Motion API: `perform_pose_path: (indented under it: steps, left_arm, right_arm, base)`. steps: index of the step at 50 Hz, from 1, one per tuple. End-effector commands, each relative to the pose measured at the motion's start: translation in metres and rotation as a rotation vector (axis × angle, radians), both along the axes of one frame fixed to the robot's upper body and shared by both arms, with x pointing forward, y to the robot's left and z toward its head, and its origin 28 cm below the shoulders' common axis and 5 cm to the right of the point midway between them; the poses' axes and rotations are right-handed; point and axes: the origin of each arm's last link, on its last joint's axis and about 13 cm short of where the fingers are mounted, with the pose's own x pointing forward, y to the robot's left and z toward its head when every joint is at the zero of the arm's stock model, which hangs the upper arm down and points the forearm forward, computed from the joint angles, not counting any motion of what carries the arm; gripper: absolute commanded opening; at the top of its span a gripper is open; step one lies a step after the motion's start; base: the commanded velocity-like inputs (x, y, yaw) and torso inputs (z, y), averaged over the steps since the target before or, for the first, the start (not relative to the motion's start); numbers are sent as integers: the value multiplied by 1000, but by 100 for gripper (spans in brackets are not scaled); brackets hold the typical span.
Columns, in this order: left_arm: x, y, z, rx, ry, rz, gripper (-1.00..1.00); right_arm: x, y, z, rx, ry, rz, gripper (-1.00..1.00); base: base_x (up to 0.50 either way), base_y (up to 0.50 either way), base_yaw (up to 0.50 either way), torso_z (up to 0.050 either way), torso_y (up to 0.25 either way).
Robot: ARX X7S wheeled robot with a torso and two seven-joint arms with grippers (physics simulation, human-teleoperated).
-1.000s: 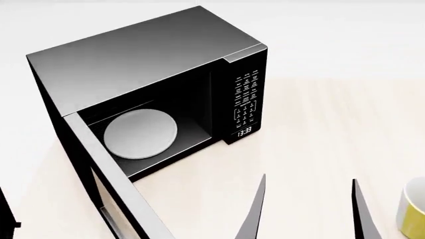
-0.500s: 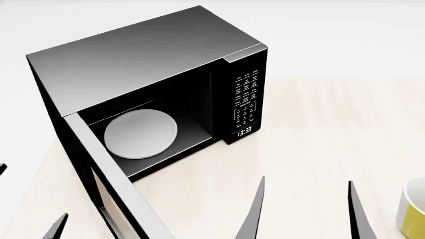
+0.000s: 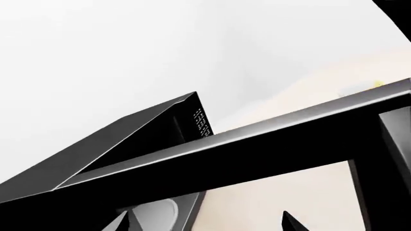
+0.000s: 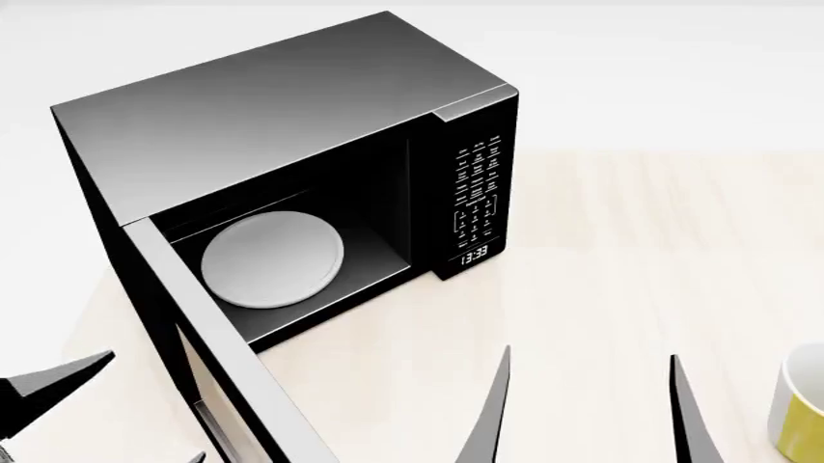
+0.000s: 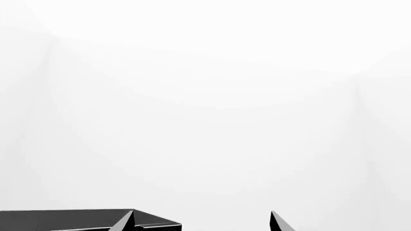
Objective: Close the microwave.
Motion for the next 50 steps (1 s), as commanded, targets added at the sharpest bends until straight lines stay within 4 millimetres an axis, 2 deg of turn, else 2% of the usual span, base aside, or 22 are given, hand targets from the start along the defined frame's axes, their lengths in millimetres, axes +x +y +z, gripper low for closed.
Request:
perform_pose_path:
  steps: [1, 33, 50]
  left_arm:
    - [12, -8, -13, 14, 21, -32, 100]
    - [27, -28, -47, -33, 70, -26, 100]
    - [36, -36, -57, -61, 72, -10, 100]
  right_arm:
    - [0, 0, -1, 0, 5, 0, 100]
    - [1, 0, -3, 3, 11, -2, 100]
    - [1, 0, -4, 5, 19, 2, 100]
  base:
    - [0, 0, 0, 0, 0]
    - [0, 0, 0, 0, 0]
    - [0, 0, 0, 0, 0]
